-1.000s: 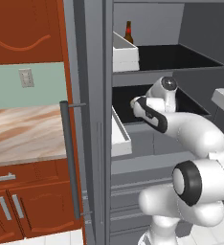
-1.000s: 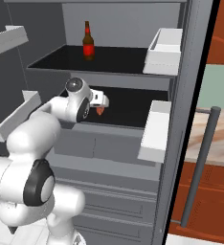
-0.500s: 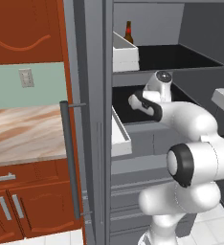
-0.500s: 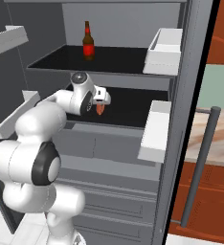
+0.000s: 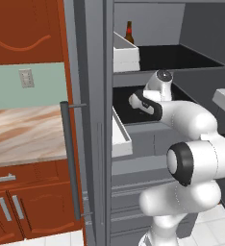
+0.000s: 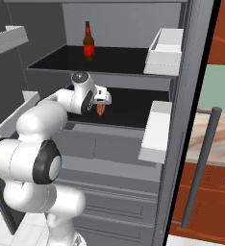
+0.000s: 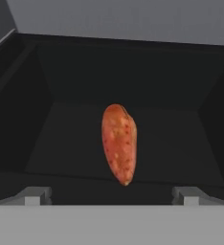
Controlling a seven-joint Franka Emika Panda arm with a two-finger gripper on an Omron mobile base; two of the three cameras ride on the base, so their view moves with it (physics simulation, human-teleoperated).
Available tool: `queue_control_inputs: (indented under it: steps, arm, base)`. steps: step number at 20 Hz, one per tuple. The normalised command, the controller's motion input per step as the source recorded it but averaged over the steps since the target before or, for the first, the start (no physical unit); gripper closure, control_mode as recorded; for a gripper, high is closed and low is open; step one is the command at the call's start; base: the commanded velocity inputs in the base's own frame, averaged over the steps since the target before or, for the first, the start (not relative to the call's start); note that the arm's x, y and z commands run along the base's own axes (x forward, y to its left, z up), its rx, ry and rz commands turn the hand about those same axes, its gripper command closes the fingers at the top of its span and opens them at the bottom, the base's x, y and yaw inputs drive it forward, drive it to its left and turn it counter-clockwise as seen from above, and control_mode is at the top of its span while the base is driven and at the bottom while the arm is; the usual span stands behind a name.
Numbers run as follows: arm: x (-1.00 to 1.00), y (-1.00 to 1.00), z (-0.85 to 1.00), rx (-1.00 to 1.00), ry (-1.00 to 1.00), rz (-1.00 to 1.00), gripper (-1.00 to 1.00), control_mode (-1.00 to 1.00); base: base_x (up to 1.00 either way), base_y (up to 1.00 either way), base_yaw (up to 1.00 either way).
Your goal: Pick sweet potato from the fridge and place it on the plate on the counter.
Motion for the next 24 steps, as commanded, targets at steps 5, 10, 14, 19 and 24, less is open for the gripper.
queue_control_inputs:
  steps: [5, 10, 14, 19, 24]
  arm:
    - [0.0, 0.0, -0.07, 0.0, 0.0, 0.0, -1.0, -1.0]
    - [0.01, 0.0, -0.02, 0.0, 0.0, 0.0, -1.0, -1.0]
    - [0.01, 0.0, -0.09, 0.0, 0.0, 0.0, -1.0, -1.0]
    - [0.05, 0.0, -0.11, 0.0, 0.0, 0.0, -1.0, -1.0]
    - [0.07, 0.0, -0.14, 0.0, 0.0, 0.0, -1.0, -1.0]
  base:
    - [0.0, 0.0, 0.0]
    - [0.0, 0.0, 0.0]
    - [0.0, 0.0, 0.0]
    - [0.0, 0.0, 0.0]
    - [0.0, 0.0, 0.0]
